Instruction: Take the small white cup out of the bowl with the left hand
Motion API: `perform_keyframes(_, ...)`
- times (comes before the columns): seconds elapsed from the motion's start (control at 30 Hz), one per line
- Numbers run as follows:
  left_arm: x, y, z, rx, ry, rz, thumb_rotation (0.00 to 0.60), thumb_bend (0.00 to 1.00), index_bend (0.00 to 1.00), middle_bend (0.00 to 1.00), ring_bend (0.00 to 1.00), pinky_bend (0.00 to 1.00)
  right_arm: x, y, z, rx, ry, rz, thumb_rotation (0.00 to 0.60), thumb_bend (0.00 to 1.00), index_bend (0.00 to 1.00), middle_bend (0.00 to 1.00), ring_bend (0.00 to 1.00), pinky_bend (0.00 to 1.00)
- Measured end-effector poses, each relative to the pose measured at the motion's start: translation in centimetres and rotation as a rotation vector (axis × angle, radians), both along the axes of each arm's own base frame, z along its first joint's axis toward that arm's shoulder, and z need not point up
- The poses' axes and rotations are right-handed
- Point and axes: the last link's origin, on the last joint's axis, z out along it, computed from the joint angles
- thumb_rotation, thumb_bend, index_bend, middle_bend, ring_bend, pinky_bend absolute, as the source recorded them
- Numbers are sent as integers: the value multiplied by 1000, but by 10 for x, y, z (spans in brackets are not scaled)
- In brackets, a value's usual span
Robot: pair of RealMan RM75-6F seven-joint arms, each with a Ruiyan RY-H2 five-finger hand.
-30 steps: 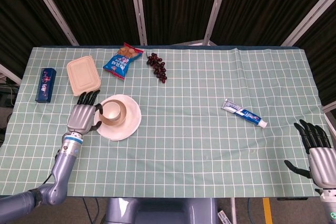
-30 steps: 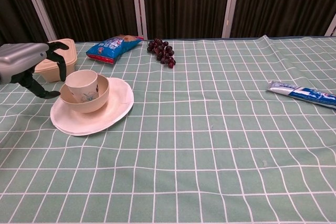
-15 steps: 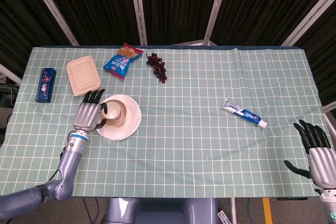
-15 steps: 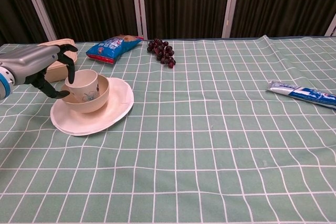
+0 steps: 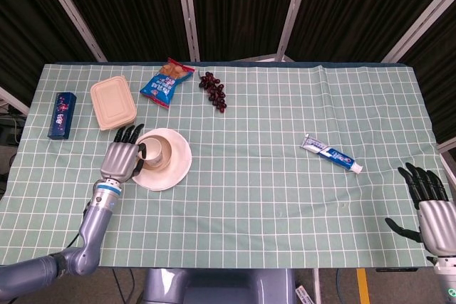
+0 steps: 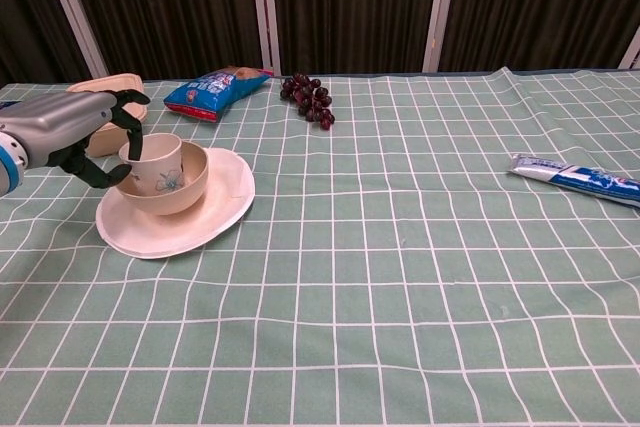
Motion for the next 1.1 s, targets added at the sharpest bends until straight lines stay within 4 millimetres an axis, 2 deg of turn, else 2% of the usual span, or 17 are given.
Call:
perform_keyframes(0.27, 8, -20, 25, 10, -8, -58, 600, 660, 574, 0, 0, 0, 2, 1, -2, 4, 5, 7, 600, 61, 0, 0, 0, 0)
perform_keyframes(0.37, 13, -36, 40, 30, -27, -104, 600, 659, 574, 0, 0, 0, 3, 2, -2, 2, 7, 11, 600, 62, 0, 0, 0, 0)
perform_keyframes(0.5, 16, -67, 60, 36, -45, -172, 600, 660, 575, 0, 0, 0, 3, 3, -3, 3, 9, 11, 600, 61, 0, 0, 0, 0)
perform_keyframes(0.6, 13, -90, 66, 17, -50, -205, 600, 659, 575, 0, 0, 0, 4, 3, -4, 4, 12, 13, 600, 61, 0, 0, 0, 0)
perform_keyframes(0.83, -1, -143, 60, -73, -37, -240, 600, 661, 575, 0, 0, 0, 5, 4, -5, 6, 16, 16, 600, 60, 0, 0, 0, 0)
perform_keyframes(1.1, -17, -153, 32, -133, -8, -227, 600, 659, 574, 0, 0, 0, 4, 4, -4, 1, 13, 13, 600, 62, 0, 0, 0, 0)
